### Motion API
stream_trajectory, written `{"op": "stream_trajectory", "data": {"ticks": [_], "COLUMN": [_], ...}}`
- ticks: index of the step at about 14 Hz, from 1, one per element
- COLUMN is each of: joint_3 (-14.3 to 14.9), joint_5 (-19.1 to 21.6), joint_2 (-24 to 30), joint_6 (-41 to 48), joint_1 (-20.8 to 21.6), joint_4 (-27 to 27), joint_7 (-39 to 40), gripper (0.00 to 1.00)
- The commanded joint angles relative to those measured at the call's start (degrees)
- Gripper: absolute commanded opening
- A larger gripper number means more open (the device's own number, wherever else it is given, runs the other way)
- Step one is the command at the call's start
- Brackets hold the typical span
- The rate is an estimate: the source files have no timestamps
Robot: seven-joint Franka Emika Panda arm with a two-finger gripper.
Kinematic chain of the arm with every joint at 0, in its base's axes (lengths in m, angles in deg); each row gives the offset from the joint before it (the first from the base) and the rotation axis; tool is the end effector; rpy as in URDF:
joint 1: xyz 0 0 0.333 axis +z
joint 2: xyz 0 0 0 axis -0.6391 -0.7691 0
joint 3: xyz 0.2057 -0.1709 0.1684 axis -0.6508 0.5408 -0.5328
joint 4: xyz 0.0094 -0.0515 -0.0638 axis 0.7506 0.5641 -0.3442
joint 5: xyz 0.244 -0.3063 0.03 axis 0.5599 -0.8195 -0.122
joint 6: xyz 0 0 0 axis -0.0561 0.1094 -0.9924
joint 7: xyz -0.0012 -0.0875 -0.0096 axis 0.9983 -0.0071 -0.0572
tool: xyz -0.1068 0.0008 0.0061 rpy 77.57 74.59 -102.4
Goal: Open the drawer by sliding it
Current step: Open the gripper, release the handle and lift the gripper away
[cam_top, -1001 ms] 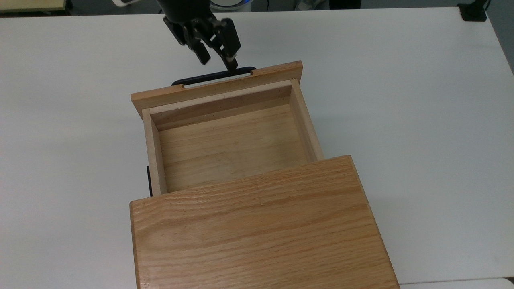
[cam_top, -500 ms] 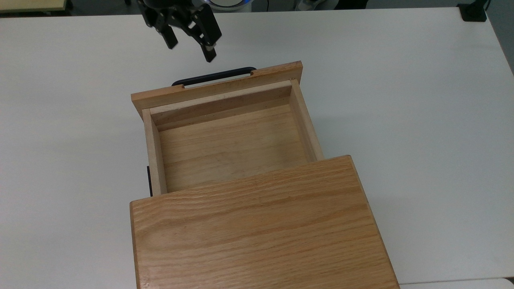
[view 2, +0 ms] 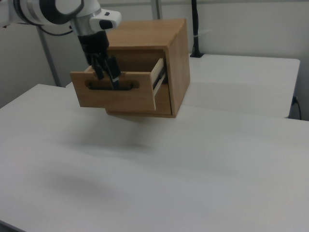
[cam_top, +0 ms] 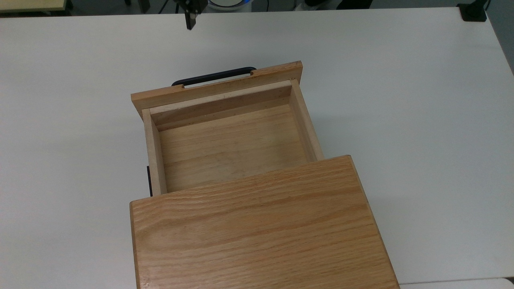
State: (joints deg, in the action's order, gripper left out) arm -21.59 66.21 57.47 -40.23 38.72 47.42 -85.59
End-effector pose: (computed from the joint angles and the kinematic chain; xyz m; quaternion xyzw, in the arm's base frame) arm 0.5648 -0.0381 0.6346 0.9831 -0.1752 0.0508 0.0171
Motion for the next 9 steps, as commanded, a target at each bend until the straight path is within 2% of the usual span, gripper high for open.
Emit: {"op": "stream_trajectory", "data": {"ticks": [1,5,9], "joint_3": [0.32,-0.12,-0.12], "joint_5": [-1.43,-4.59,-4.51], "joint_2": [4.10,4.11,4.02], "joint_6": [2.20,2.28,2.46], "joint_1": [0.48,0.74,0.83], "joint_4": [4.04,4.40,4.40], "joint_7": [10.66,15.24,15.59], "gripper": [1.00,1.00,1.00]}}
